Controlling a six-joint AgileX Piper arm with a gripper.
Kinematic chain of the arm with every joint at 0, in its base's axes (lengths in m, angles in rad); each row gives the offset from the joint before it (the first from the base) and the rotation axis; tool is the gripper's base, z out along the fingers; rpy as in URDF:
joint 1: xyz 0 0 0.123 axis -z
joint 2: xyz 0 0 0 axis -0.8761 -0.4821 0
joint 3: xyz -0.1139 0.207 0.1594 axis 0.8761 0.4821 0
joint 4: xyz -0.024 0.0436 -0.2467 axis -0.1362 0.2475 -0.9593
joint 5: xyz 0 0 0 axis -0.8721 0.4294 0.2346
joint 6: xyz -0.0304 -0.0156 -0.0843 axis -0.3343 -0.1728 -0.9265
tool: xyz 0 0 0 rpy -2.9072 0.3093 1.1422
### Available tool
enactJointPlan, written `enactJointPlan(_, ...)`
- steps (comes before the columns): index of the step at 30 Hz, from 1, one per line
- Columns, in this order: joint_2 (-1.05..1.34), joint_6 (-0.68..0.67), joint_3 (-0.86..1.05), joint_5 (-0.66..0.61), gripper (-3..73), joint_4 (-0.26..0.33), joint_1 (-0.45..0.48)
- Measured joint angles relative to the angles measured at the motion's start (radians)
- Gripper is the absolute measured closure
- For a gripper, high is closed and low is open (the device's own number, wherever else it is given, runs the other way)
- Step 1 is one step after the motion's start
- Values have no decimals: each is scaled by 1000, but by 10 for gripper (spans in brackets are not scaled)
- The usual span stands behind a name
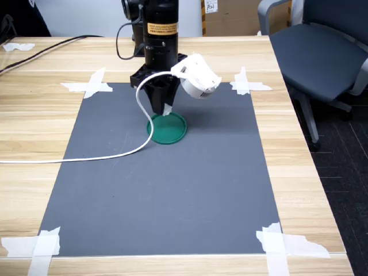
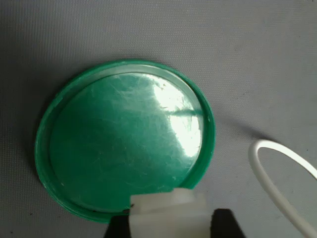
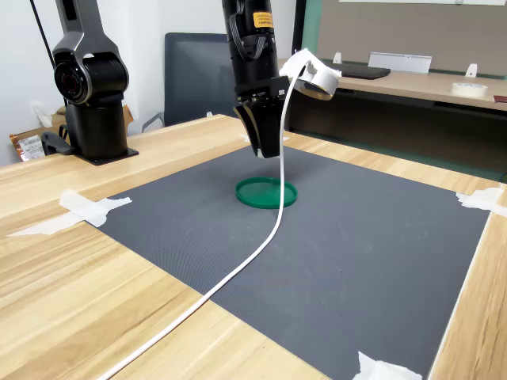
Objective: Grasp a white terminal and put it in the green lid.
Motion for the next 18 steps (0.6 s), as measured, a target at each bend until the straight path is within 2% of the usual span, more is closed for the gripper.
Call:
enactJointPlan(5, 0, 0, 0, 0, 300, -1, 0)
enactJointPlan(14, 13, 2, 0, 2, 293, 3, 0)
enactJointPlan(18, 40, -8, 0, 32, 293, 43, 0)
